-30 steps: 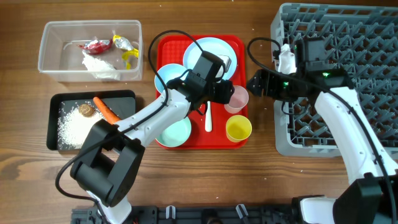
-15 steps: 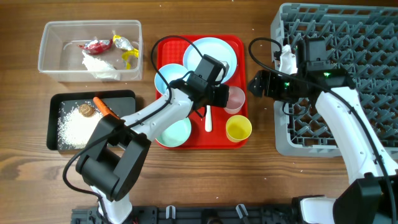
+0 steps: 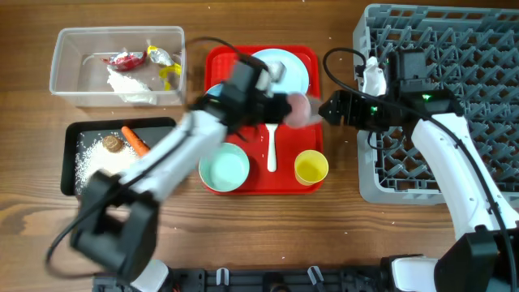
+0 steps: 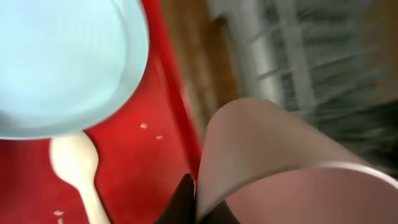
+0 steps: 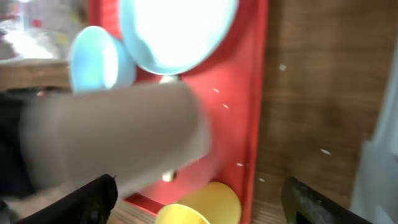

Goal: Sort waste into correct bins and load items into the dishwasher rack
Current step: 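Grasp the pink cup with left gripper and lift it up, then hand the pink cup from left gripper to right gripper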

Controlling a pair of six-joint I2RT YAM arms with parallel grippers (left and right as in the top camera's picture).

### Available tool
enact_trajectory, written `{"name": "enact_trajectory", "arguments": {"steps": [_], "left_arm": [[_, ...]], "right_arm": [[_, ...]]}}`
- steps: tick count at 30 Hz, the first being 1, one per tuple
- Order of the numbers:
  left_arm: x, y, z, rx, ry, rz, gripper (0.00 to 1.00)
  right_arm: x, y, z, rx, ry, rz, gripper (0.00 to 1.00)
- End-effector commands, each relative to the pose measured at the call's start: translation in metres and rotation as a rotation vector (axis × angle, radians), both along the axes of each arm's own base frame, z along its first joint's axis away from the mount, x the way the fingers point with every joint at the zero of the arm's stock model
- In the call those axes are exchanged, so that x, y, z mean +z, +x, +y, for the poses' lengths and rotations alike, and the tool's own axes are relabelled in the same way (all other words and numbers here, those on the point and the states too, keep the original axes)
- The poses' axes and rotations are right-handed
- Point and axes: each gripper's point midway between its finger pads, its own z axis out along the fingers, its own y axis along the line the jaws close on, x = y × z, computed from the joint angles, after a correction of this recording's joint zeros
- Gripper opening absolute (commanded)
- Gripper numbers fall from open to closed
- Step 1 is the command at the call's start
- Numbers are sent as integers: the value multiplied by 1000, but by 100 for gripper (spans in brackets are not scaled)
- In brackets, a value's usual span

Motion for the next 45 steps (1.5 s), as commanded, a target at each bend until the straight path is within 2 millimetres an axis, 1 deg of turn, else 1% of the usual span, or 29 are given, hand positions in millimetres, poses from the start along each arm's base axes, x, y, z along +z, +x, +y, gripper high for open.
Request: {"name": "enact_trajectory", "arguments": {"steps": [1, 3, 5, 7, 8, 9, 11, 13, 16, 23, 24, 25, 26, 29, 33, 38, 40, 45], "left_arm": [[70, -5, 29, -64, -252, 31, 4], [86, -8, 46, -116, -360, 65, 4], [99, -13, 58, -175, -452, 74, 4], [111, -18, 66, -241, -521, 55, 4], [115, -20, 68, -256, -542, 58, 4], [115, -21, 68, -260, -548, 60, 4], [116, -22, 67, -265, -549, 61, 4], [123, -26, 63, -308, -576, 45, 4], [127, -29, 55, -343, -584, 18, 4], [126, -40, 31, -402, -570, 4, 4], [124, -40, 29, -397, -559, 2, 4], [121, -39, 26, -387, -545, 4, 4], [120, -37, 25, -377, -537, 4, 4], [119, -36, 26, -372, -533, 2, 4], [118, -26, 26, -313, -517, 9, 4], [133, -16, 24, -294, -551, -28, 4], [135, -15, 23, -294, -555, -34, 4], [131, -20, 23, -298, -557, 8, 4]], "right_arm": [[31, -2, 17, 128, 129, -99, 90], [46, -4, 25, 210, 227, -156, 93], [68, -9, 39, 323, 349, -246, 96], [97, -17, 54, 455, 495, -355, 99], [110, -21, 60, 509, 559, -404, 99], [117, -23, 62, 536, 592, -429, 100], [127, -25, 65, 574, 637, -465, 99], [135, -30, 69, 614, 678, -492, 100], [139, -32, 74, 637, 693, -500, 100], [145, -39, 94, 688, 715, -493, 100], [145, -39, 95, 689, 717, -490, 98], [146, -39, 96, 690, 720, -489, 95], [146, -39, 96, 689, 719, -488, 92], [146, -39, 96, 684, 723, -477, 88], [146, -39, 96, 680, 725, -471, 88], [145, -38, 96, 677, 721, -472, 89], [144, -36, 96, 669, 708, -473, 89], [146, -33, 96, 679, 699, -506, 88]]}}
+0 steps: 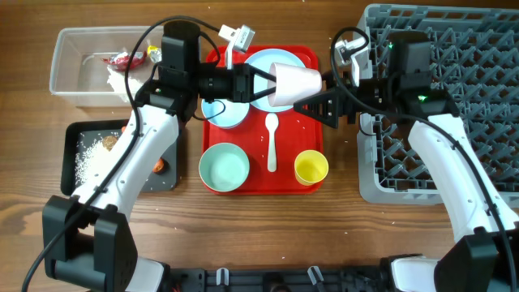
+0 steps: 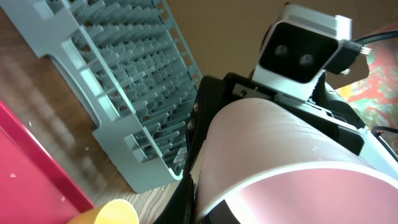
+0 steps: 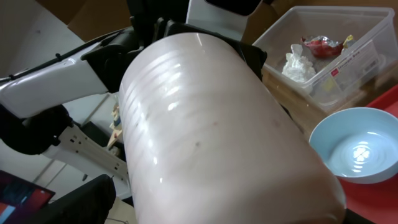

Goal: Sort waste into correct bins and load items into the dishwasher rack
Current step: 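Hand the pink cup from left gripper to right gripper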

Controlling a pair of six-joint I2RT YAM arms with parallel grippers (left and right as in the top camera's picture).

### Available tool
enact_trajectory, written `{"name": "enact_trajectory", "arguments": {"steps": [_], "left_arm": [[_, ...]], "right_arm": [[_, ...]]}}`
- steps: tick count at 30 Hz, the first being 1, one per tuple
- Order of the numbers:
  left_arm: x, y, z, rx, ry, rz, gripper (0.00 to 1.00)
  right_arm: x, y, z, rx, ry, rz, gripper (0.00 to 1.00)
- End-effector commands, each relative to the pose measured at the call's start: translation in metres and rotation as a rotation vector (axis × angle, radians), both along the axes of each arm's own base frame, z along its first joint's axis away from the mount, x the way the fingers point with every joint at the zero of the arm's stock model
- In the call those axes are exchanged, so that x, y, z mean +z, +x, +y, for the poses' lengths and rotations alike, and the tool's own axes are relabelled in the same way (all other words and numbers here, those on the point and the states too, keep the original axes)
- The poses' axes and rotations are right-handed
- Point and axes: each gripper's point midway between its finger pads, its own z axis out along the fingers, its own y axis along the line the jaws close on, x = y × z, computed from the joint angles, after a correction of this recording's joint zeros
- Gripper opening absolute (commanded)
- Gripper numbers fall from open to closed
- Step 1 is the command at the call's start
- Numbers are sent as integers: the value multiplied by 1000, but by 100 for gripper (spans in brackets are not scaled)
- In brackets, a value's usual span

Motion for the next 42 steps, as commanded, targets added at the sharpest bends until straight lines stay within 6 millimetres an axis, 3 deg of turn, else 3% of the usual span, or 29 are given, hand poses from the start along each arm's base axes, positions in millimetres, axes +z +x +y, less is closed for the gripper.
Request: {"name": "enact_trajectory", "arguments": {"steps": [1, 12, 17, 28, 29, 31, 34, 37, 42], "left_arm": [[-1, -1, -2, -5, 0, 32, 4], [-1, -2, -2, -8, -1, 30, 4], [-1, -2, -2, -8, -1, 29, 4], [-1, -1, -1, -7, -1, 29, 4], [-1, -1, -1, -7, -1, 29, 6], [-1, -1, -1, -7, -1, 29, 20], [-1, -1, -1, -6, -1, 29, 51], [-1, -1, -1, -6, -1, 29, 60], [-1, -1, -1, -4, -1, 29, 63]], "right_arm": [[15, -3, 1, 16, 18, -61, 88], [20, 3, 1, 7, 24, -101, 86], [21, 7, -6, -16, 25, -94, 81], [21, 8, -8, -21, 25, -86, 40], [21, 8, -8, -21, 25, -86, 40], [21, 8, -8, -21, 25, -86, 39], [21, 8, -8, -21, 25, -85, 38], [21, 8, -8, -21, 25, -85, 37], [20, 13, -15, -46, 24, -81, 35]]}}
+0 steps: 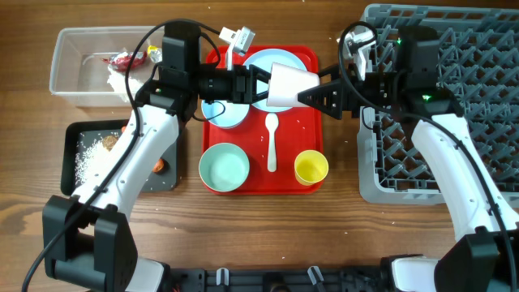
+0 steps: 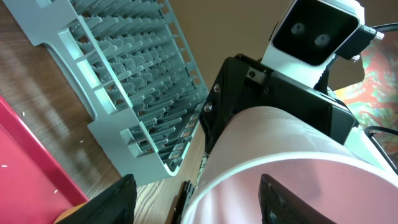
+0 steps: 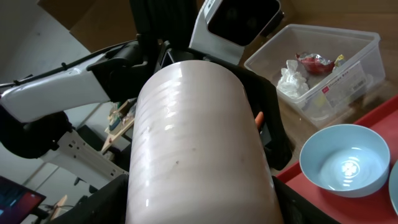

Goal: Sort waste into correct bins and load items into the dishwasher rack
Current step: 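Hand the pink cup from left gripper to right gripper, then place the pink cup upside down in the dish rack with right gripper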

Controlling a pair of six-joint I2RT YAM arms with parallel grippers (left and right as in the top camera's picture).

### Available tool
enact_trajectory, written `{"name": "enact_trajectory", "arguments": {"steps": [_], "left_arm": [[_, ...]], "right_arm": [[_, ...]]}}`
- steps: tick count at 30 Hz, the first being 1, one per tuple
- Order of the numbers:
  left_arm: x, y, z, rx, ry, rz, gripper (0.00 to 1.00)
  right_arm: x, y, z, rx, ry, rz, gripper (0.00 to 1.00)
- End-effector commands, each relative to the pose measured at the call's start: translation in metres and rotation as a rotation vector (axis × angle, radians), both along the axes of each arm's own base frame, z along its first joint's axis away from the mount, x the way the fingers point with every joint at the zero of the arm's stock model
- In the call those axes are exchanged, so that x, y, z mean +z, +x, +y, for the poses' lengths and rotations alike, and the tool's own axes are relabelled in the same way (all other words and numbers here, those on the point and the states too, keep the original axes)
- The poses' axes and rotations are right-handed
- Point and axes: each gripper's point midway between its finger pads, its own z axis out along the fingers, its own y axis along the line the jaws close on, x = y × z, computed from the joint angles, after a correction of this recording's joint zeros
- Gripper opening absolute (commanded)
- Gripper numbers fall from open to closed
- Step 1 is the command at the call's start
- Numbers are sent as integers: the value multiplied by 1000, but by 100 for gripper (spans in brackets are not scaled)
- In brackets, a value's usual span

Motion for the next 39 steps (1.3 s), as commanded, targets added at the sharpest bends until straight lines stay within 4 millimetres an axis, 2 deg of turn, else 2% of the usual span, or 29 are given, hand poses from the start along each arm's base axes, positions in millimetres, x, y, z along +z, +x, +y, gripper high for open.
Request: {"name": "enact_trajectory", "arguments": {"steps": [1, 6, 11, 16, 18, 20, 22, 25, 29, 31, 37, 39], "left_arm": [[0, 2, 0, 1, 1, -6, 63], [0, 5, 4, 14, 2, -6, 64], [-5, 15, 13, 67, 23, 1, 64], [-31, 34, 26, 216, 143, 54, 64], [-46, 40, 34, 271, 218, 51, 64], [-63, 45, 44, 336, 303, 69, 63], [-82, 49, 58, 413, 405, 99, 63], [-102, 51, 78, 506, 531, 138, 62], [-110, 49, 85, 526, 574, 161, 55], [-111, 48, 85, 525, 575, 163, 53], [-113, 44, 83, 489, 599, 130, 49], [-114, 43, 83, 487, 601, 134, 48]], "right_arm": [[10, 5, -12, -38, 2, -30, 34], [5, 18, -43, -138, -4, 41, 34], [-33, 40, -82, -373, -140, 198, 34], [-74, 45, -119, -572, -341, 343, 34], [-82, 43, -133, -635, -419, 389, 33], [-80, 41, -147, -686, -492, 418, 32], [-70, 36, -163, -743, -579, 434, 32], [-44, 25, -186, -830, -717, 442, 33], [-23, 2, -214, -922, -856, 483, 39], [-27, -7, -231, -965, -874, 548, 40], [-41, -44, -310, -1227, -921, 789, 35], [-42, -54, -326, -1277, -941, 827, 35]]}}
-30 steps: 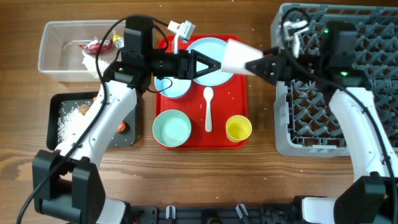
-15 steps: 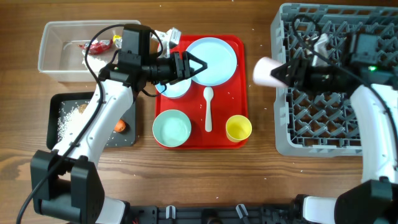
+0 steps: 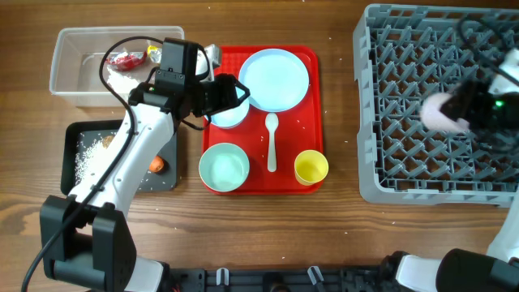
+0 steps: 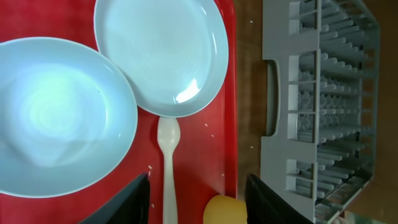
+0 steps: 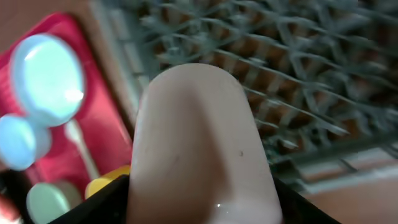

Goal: Sort waste into correct bins and load items into the dishwasher rack
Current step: 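Place the pink cup upside down in the dish rack with right gripper, then grasp the yellow cup on the red tray with left gripper and lift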

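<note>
A pale pink cup (image 3: 439, 110) hangs over the grey dishwasher rack (image 3: 405, 49), blurred, with my right gripper (image 3: 459, 109) shut on it. In the right wrist view the cup (image 5: 198, 140) fills the space between the fingers of that gripper (image 5: 199, 202), above the rack (image 5: 298, 81). My left gripper (image 3: 233, 90) stands open and empty over the red tray (image 3: 315, 113), by the small blue bowl (image 3: 228, 112). Its wrist view shows that gripper (image 4: 199, 205) above the bowl (image 4: 56, 115), the blue plate (image 4: 165, 56), the white spoon (image 4: 168, 168) and the yellow cup (image 4: 224, 211).
On the tray also sit a blue plate (image 3: 274, 79), a white spoon (image 3: 272, 142), a mint bowl (image 3: 224, 166) and a yellow cup (image 3: 310, 167). A clear bin (image 3: 65, 81) with wrappers stands far left. Below it a black tray (image 3: 73, 174) holds crumbs and a carrot (image 3: 156, 165).
My right gripper has moved right with the pink cup, from above the tray to over the rack. My left gripper has drawn back left and now faces down over the blue bowl.
First my left gripper held the pink cup over the tray, near the open right gripper. Then both grippers were at the cup above the plate. Then the left stood open and the right held the cup. Now the cup is over the rack.
</note>
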Controlling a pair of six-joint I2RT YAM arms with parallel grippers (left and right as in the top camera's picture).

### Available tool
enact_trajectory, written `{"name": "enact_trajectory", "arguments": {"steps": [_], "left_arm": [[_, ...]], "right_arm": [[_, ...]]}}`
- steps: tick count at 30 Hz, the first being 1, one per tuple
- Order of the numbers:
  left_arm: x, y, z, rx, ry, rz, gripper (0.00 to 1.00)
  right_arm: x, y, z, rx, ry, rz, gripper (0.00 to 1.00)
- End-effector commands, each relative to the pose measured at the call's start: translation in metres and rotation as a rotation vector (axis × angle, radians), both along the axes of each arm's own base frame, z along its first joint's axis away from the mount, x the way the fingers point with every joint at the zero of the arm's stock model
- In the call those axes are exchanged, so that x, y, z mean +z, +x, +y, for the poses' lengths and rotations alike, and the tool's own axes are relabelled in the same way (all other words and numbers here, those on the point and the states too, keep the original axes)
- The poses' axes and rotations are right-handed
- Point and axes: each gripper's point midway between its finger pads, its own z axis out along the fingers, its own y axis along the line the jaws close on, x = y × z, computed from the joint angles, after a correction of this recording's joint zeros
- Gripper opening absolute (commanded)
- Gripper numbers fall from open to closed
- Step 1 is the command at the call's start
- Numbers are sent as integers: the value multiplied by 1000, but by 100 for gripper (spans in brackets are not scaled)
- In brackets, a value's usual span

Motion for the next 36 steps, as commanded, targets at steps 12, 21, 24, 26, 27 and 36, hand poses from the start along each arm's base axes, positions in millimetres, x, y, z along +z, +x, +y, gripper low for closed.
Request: {"name": "enact_trajectory", "arguments": {"steps": [12, 21, 24, 26, 27, 36], "left_arm": [[-4, -9, -12, -98, 50, -40, 49], [-7, -15, -25, -122, 85, -50, 49], [-7, -15, -25, -122, 86, -48, 50], [-8, -15, -24, -118, 93, -48, 52], [-8, -15, -24, -117, 94, -48, 52], [-10, -15, -21, -110, 107, -40, 52]], "right_arm": [[-58, -19, -58, -223, -63, 274, 31], [-87, 6, -41, -133, -33, 320, 32], [-99, 9, -40, -124, -41, 358, 32], [-109, 9, -40, -123, -37, 380, 32], [-116, 7, -39, -122, -31, 396, 32], [-147, 6, -39, -125, -24, 413, 41]]}}
